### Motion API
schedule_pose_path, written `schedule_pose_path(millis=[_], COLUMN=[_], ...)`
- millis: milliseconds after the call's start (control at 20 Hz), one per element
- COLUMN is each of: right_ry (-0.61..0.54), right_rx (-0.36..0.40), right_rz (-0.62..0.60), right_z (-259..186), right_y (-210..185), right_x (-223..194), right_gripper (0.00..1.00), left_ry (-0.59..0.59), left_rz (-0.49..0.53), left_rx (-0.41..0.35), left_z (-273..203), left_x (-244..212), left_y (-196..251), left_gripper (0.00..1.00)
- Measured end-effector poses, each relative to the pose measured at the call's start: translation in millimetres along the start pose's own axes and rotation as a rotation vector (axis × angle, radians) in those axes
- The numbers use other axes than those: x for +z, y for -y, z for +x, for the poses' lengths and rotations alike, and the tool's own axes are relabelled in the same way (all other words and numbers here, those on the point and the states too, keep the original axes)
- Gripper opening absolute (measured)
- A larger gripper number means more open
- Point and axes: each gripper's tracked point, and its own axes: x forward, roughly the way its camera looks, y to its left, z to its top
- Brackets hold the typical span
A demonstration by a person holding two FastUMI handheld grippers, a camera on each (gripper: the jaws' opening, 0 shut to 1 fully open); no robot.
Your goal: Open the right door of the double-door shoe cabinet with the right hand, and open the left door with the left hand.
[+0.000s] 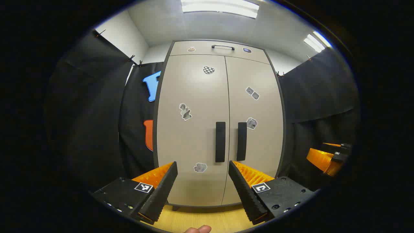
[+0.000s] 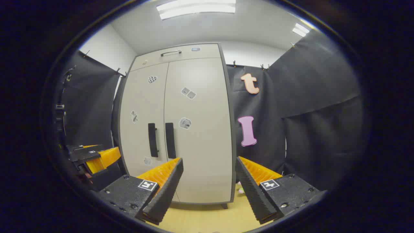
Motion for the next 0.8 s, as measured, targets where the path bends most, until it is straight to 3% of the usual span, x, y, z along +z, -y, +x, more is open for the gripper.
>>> schedule_pose_path(millis=[800], right_ry=[-0.005], right_rx=[-0.025], right_rz=[-0.011], right_z=[2.7], right_y=[1.4], right_x=[-4.7], right_gripper=[1.00], left_ry=[-0.003], left_rz=[-0.007], left_rx=[-0.009], left_z=[7.0], left_x=[-3.5], left_y=[-2.0], left_gripper=[0.95])
